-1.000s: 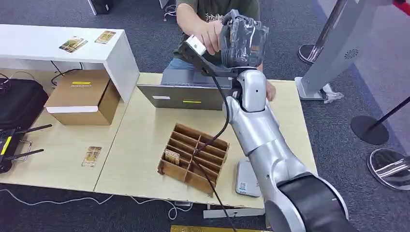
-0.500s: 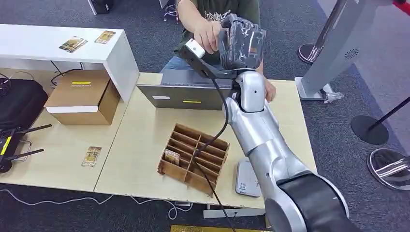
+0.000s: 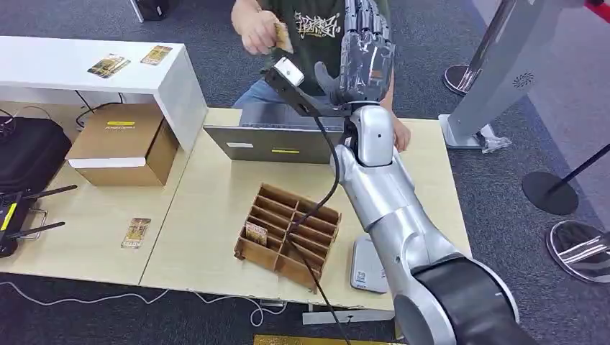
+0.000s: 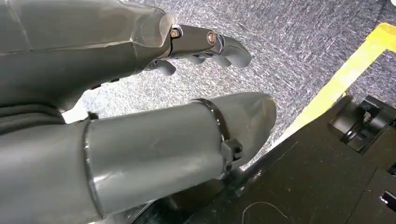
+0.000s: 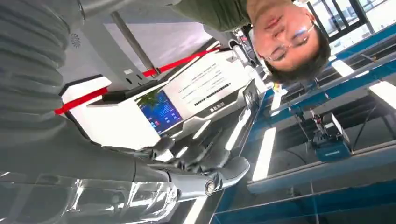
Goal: Pass the card to the sensor for recognition and then transmit it.
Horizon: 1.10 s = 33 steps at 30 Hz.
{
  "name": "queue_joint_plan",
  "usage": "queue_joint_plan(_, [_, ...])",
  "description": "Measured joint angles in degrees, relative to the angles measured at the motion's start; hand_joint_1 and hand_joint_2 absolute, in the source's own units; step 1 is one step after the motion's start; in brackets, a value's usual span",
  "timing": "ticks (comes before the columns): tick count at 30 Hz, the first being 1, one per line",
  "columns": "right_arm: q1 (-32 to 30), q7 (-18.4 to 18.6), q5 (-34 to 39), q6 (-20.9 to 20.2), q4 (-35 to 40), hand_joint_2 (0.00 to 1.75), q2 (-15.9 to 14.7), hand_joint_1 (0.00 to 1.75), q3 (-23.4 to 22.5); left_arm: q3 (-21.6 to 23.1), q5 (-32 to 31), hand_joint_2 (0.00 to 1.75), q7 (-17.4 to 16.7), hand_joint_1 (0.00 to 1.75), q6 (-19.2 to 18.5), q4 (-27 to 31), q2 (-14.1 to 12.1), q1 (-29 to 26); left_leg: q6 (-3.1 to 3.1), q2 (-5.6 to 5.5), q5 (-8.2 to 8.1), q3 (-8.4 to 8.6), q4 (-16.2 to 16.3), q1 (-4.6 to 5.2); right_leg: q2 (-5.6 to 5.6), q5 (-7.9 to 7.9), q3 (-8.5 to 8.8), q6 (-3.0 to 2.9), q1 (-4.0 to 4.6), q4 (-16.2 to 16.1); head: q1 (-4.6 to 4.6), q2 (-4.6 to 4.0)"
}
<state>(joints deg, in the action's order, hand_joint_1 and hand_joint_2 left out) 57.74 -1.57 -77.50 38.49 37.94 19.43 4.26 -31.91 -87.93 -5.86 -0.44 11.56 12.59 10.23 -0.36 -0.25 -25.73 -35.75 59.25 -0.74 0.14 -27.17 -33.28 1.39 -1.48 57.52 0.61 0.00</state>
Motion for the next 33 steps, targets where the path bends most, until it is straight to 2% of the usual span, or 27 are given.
queue_joint_plan(9, [-0.56, -1.79, 0.39, 0.0, 0.63, 1.75, 0.0, 0.0, 0.0, 0.0, 0.0, 0.0, 0.0, 0.0, 0.46, 0.0, -0.02, -0.01, 0.0, 0.0, 0.0, 0.0, 0.0, 0.0, 0.0, 0.0, 0.0, 0.0, 0.0, 0.0, 0.0, 0.0])
queue_joint_plan(16, [-2.34, -4.44, 0.7, 0.0, 4.79, 1.75, 0.0, 0.0, 0.0, 0.0, 0.24, 0.0, 0.0, 0.0, 1.03, 0.0, -0.17, -0.05, 0.0, 0.0, 0.0, 0.0, 0.0, 0.0, 0.0, 0.0, -0.01, 0.0, 0.0, 0.0, 0.0, 0.0])
queue_joint_plan(27, [-3.22, -4.76, 0.85, 0.0, 7.34, 1.75, 0.0, 0.0, 0.0, 0.0, 0.33, 0.0, -0.02, 0.0, 1.22, 0.0, -0.2, -0.06, 0.0, 0.0, 0.0, 0.0, 0.0, 0.0, 0.0, 0.0, -0.01, 0.0, 0.0, 0.0, 0.0, 0.0])
queue_joint_plan(33, [-7.05, -10.8, 3.83, 0.0, 13.1, 1.75, 0.02, 0.0, -0.68, 0.0, 1.07, 0.0, -1.14, 0.0, 3.85, 0.0, -0.17, -0.54, 0.0, -0.01, -0.02, 0.0, 0.0, 0.0, -0.01, -0.01, -0.01, 0.0, 0.0, -0.01, 0.02, 0.0])
